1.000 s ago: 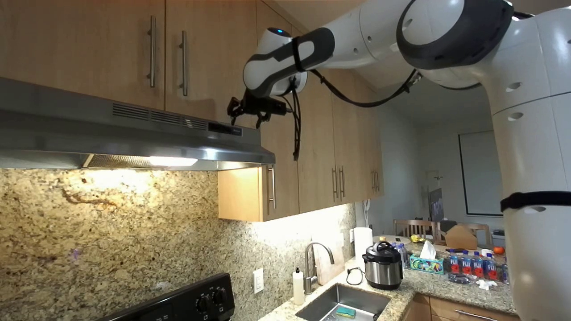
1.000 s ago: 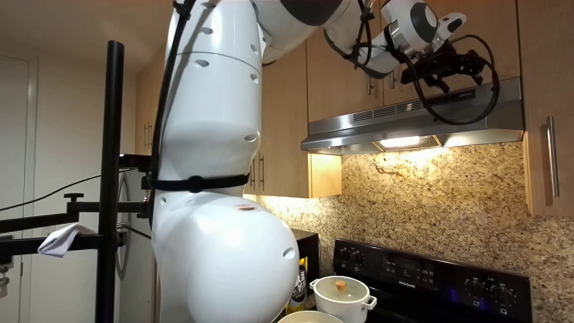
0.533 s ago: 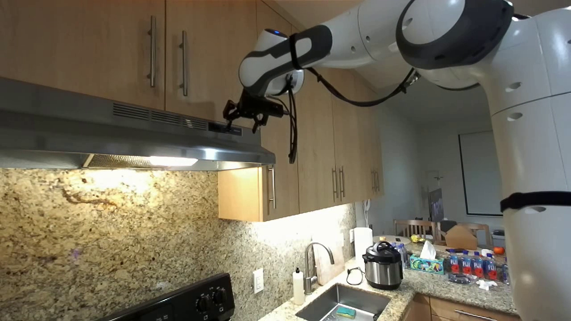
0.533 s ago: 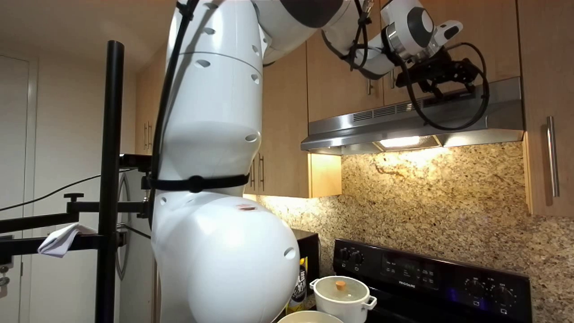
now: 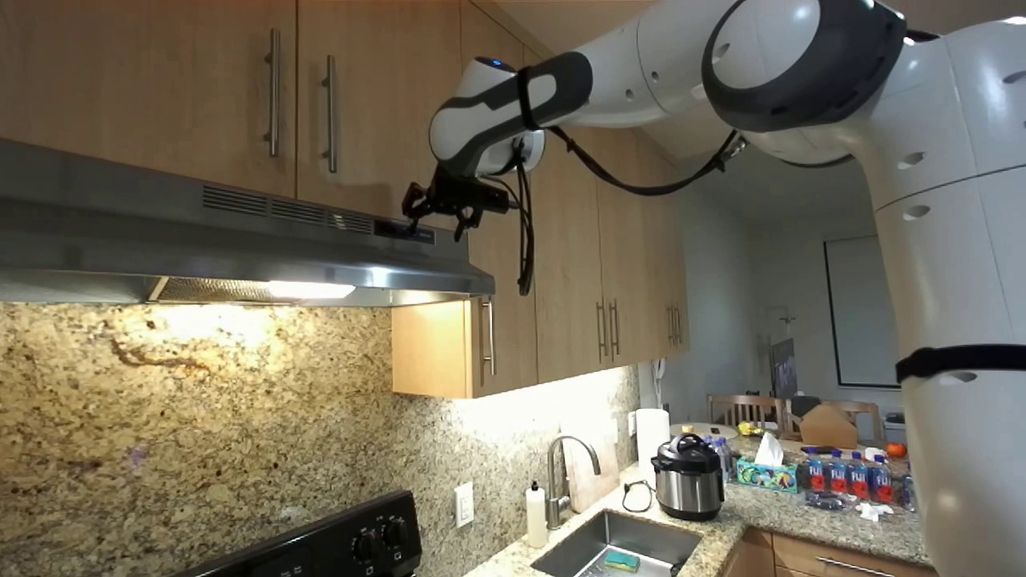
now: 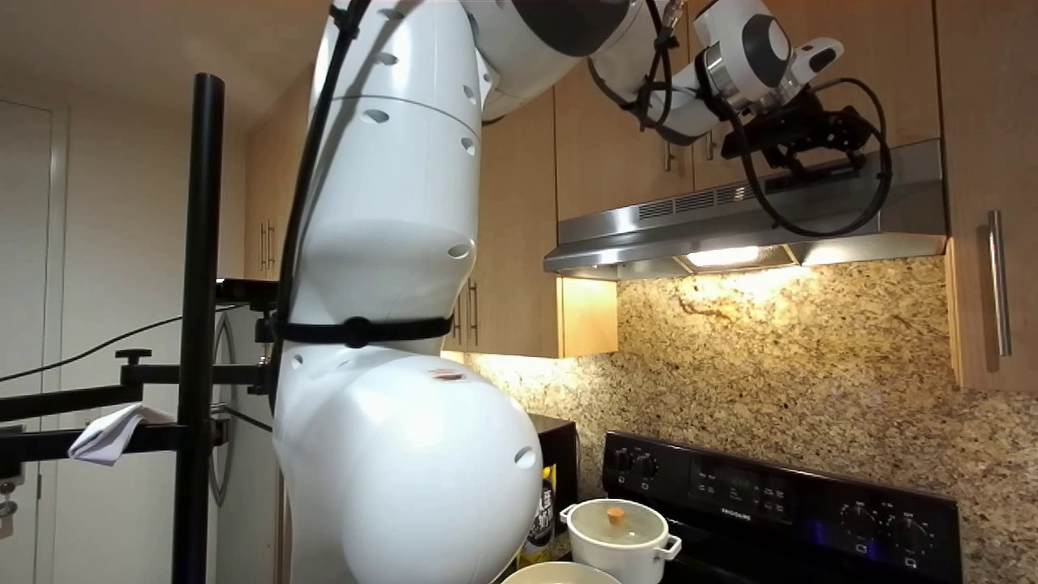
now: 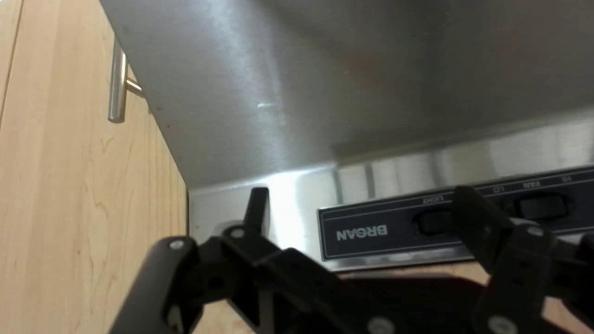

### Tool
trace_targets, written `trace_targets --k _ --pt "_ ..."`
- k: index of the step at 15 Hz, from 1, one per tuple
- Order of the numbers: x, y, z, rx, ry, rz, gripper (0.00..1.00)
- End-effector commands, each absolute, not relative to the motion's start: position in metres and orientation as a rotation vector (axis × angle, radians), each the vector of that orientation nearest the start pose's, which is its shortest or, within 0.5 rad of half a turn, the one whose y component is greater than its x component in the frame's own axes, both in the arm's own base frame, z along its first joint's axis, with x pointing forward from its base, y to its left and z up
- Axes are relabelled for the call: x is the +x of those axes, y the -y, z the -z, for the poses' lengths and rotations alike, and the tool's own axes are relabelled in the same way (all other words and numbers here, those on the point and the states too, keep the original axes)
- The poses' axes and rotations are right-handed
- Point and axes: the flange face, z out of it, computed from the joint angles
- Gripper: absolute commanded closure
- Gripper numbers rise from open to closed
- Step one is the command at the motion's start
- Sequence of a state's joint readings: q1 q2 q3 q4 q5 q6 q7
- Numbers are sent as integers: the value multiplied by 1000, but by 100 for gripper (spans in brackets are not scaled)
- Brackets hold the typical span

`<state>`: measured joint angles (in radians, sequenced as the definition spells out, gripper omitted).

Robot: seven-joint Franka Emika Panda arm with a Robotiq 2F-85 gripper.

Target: Switch off the stove light

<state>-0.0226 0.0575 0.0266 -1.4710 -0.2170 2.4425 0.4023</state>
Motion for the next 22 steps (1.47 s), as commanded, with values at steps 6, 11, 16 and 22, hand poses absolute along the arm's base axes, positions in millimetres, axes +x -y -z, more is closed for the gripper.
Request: trace_targets --k 6,11,16,22 --pt "633 -2 -752 -2799 -393 1406 0" --pt "642 4 -747 -2839 -431 1343 0" --pt "647 12 -753 -2830 -476 1343 0" --pt "656 23 -755 -2843 -533 1335 0"
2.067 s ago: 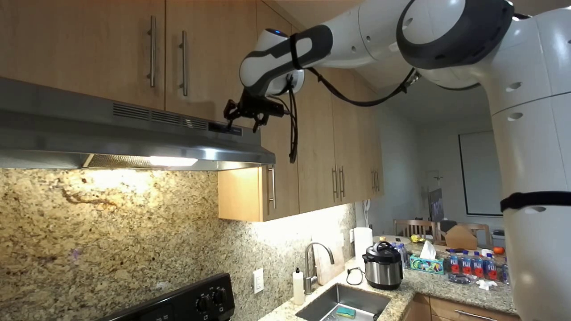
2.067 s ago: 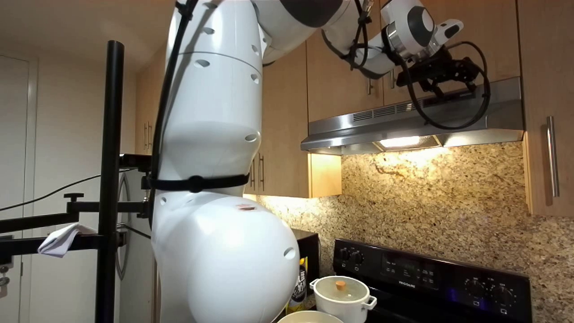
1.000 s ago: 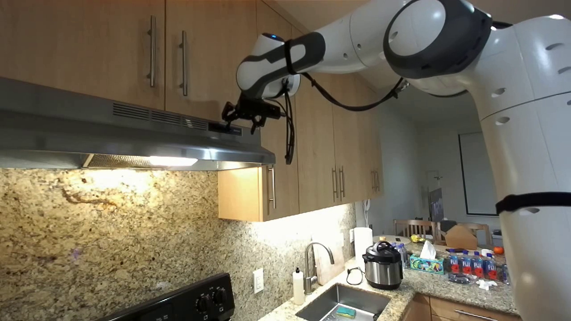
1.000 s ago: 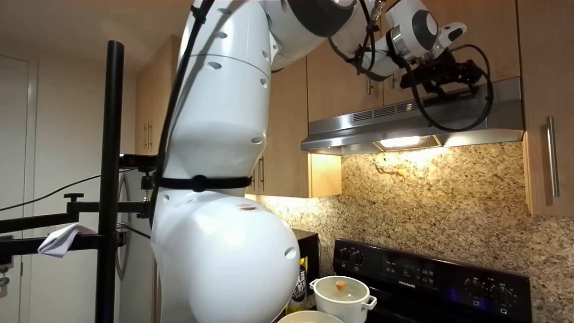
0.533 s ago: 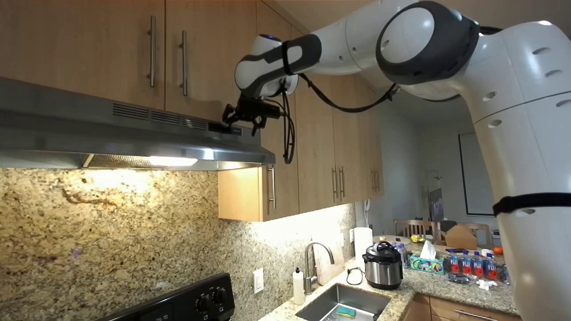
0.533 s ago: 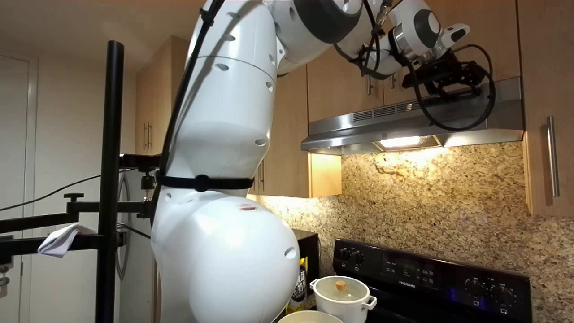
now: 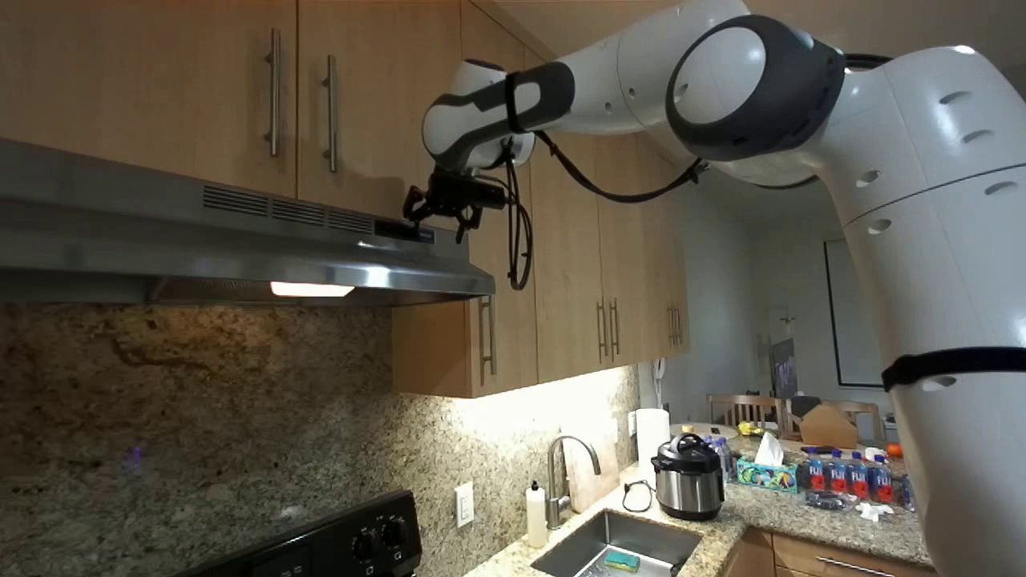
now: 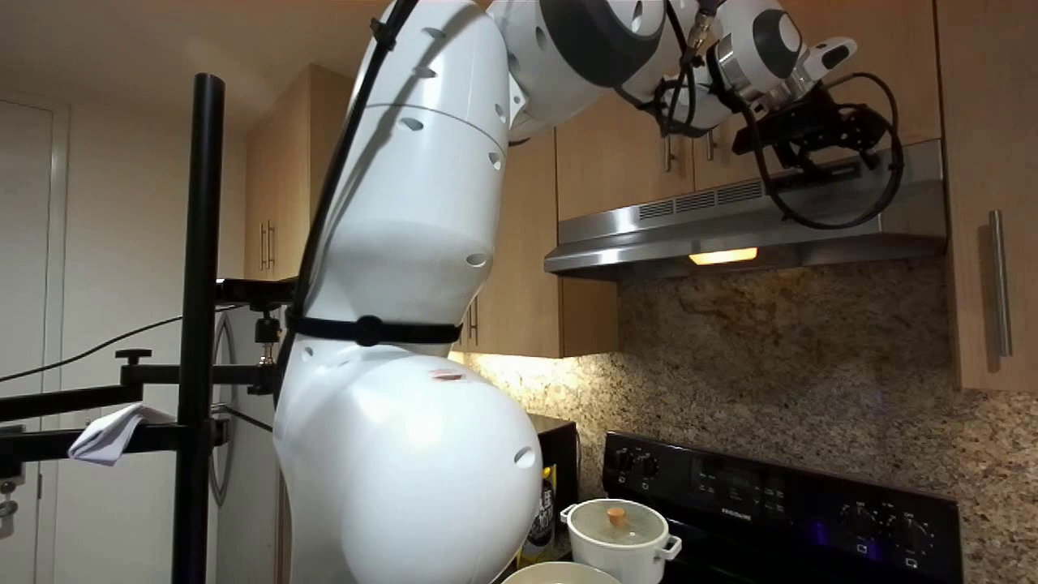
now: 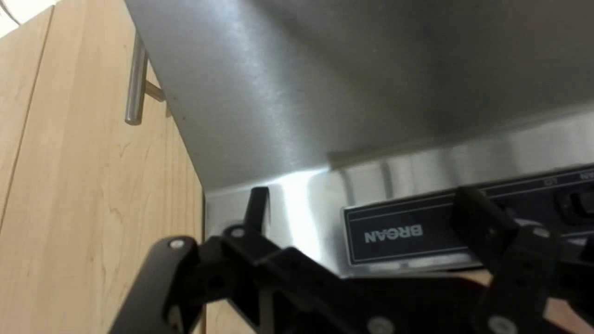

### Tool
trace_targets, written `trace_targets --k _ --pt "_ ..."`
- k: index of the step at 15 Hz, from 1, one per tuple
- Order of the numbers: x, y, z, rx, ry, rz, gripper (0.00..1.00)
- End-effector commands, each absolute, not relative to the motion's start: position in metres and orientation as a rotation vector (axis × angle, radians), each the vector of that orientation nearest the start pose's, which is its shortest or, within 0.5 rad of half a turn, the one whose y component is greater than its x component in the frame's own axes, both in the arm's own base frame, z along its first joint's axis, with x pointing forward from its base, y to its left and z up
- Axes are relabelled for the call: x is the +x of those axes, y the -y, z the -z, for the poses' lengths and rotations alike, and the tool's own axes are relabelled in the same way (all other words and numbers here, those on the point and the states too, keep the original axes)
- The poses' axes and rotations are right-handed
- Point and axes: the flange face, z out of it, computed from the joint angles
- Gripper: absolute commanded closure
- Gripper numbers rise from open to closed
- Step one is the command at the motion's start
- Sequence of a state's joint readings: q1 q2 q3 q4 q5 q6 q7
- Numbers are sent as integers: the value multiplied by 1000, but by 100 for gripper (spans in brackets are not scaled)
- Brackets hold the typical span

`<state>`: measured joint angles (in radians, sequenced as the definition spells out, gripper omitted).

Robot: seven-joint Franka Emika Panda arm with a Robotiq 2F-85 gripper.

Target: Switch off the stove light

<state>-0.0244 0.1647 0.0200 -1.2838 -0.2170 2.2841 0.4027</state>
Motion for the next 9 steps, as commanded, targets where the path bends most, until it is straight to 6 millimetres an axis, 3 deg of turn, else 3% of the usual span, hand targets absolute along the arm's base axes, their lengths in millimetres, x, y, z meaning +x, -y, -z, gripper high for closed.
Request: trace_targets --k 1,5,9 --pt "660 27 -753 -2849 -544 1326 0" --pt "663 31 -754 -2837 -561 1330 0" --pt "650 29 -759 -2810 -571 1335 0"
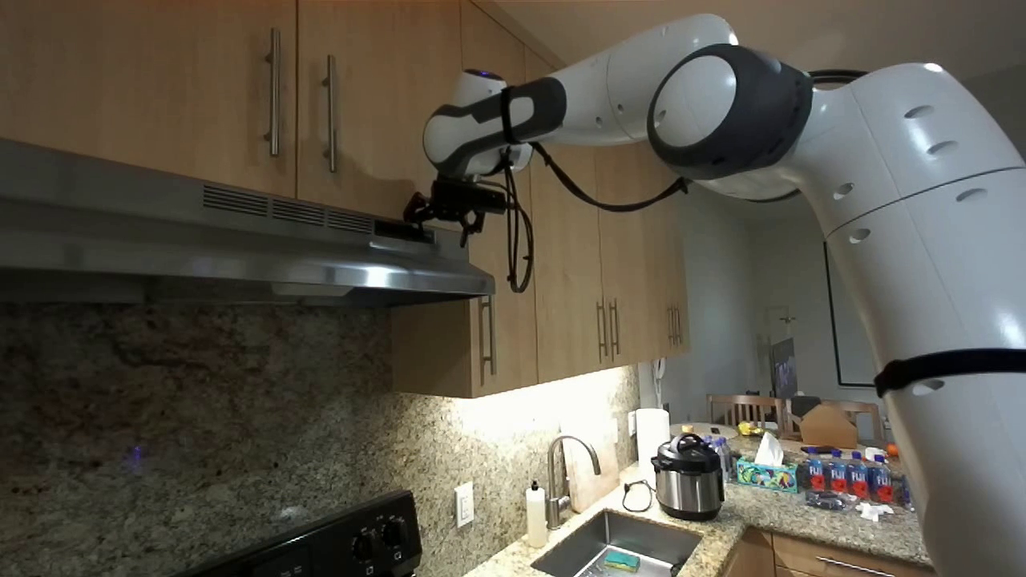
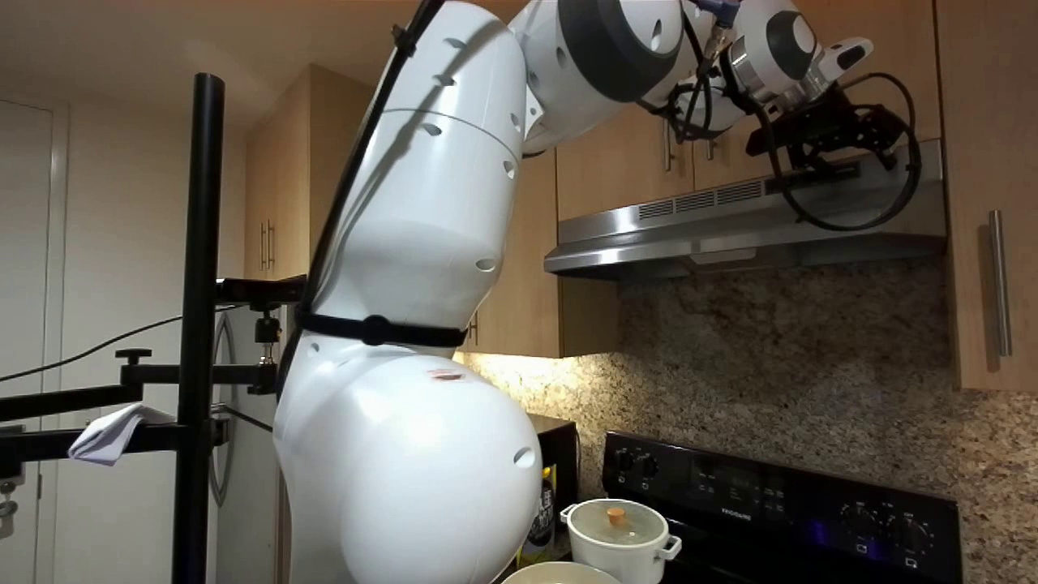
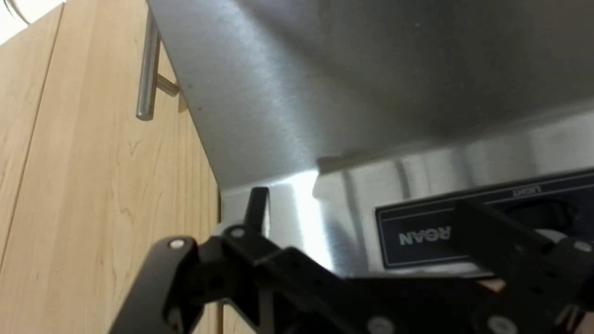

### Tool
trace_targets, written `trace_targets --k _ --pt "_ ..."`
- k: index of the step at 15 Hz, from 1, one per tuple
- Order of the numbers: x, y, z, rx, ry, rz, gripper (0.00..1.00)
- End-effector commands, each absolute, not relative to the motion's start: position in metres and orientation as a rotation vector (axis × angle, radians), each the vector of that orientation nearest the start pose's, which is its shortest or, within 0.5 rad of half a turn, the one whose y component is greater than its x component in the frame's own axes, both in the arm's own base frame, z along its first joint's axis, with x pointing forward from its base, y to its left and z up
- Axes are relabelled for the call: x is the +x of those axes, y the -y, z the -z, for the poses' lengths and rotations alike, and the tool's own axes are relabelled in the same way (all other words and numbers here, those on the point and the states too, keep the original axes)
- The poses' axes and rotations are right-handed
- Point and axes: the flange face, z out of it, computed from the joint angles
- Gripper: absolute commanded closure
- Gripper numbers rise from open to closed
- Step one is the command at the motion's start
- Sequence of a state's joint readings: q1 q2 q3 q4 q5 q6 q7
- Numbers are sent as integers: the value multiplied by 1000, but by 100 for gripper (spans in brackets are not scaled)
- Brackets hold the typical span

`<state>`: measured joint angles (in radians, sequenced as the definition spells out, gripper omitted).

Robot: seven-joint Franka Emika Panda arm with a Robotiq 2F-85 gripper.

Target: Switch off the stove light

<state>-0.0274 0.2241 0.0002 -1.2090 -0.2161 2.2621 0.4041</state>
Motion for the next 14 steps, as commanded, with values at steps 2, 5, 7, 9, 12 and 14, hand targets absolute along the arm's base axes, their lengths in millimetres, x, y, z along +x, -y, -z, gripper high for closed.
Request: trace_targets --k 2,5,7,9,12,14 --pt "639 33 -764 -2766 -638 1367 0" --pt "623 40 -771 -2675 -796 1404 0" --pt "612 42 -770 -2645 -868 1395 0" --pt "600 38 -769 -2657 -896 1376 0" --pt "568 23 -779 -2733 -869 1452 0" --pt "546 11 -786 -2816 -822 1472 0"
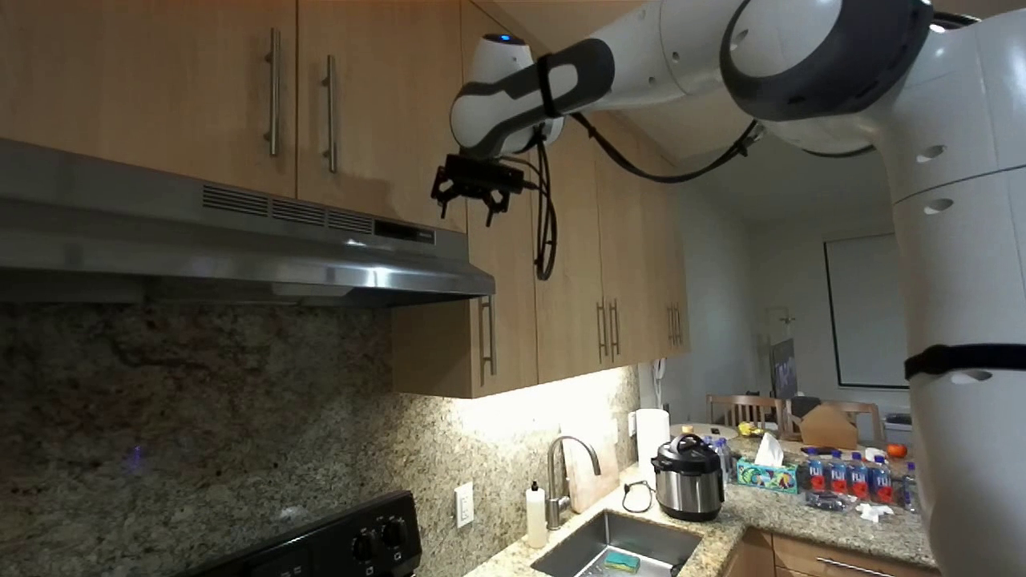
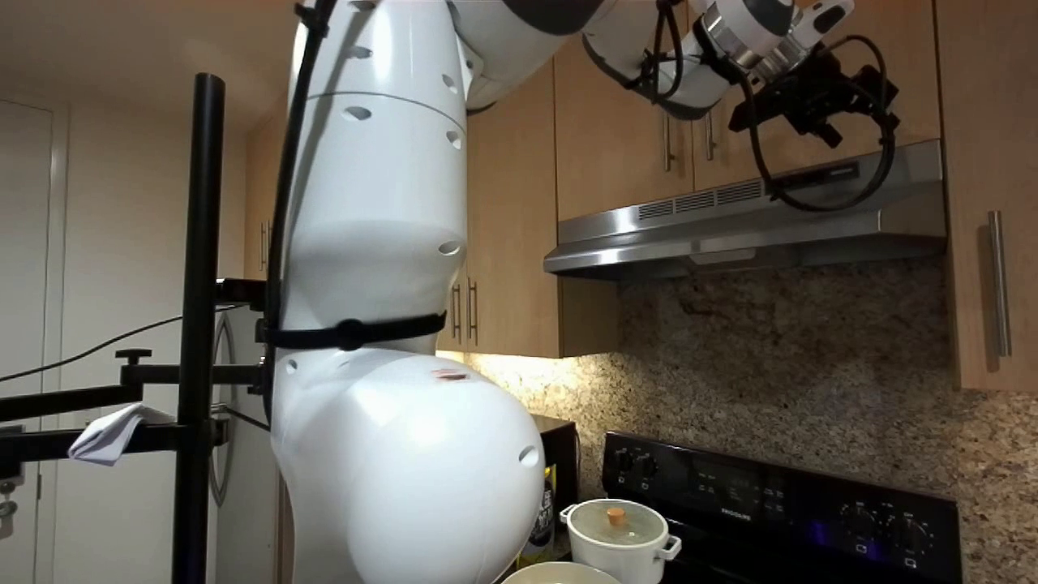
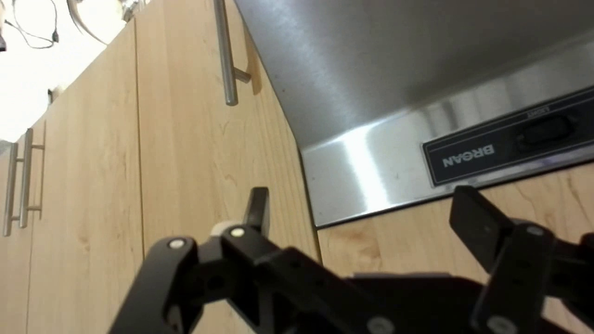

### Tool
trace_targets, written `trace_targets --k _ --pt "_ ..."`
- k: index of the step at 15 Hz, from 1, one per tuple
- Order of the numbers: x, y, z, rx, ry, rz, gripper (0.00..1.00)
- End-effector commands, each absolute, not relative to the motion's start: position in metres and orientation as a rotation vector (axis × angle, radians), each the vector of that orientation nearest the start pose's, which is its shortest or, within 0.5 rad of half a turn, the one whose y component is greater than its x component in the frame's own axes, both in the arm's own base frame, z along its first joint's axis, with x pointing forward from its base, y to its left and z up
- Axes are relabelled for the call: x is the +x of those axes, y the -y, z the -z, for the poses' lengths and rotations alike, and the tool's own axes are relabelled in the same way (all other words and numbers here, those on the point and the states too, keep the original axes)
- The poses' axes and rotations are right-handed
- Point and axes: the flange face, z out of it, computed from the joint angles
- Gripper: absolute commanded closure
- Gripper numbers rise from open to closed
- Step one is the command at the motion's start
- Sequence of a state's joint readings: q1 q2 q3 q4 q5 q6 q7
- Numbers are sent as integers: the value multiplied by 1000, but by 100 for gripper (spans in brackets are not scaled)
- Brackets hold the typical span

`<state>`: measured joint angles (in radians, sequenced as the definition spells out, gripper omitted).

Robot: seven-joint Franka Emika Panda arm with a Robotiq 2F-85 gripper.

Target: Switch off the stove light

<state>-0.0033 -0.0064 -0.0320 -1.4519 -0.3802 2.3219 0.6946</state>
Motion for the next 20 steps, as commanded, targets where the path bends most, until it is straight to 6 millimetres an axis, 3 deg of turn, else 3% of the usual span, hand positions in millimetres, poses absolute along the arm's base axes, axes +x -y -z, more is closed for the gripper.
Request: trace_targets --k 1,5,11,15,20 --pt "535 5 -789 -2850 -803 1473 0" --pt "490 -32 -781 -2992 -544 1309 0" --pt "438 -60 -730 -3087 -175 958 0" --pt "428 -54 -672 -3058 30 715 0" --pt "449 -28 -599 -3071 254 368 0"
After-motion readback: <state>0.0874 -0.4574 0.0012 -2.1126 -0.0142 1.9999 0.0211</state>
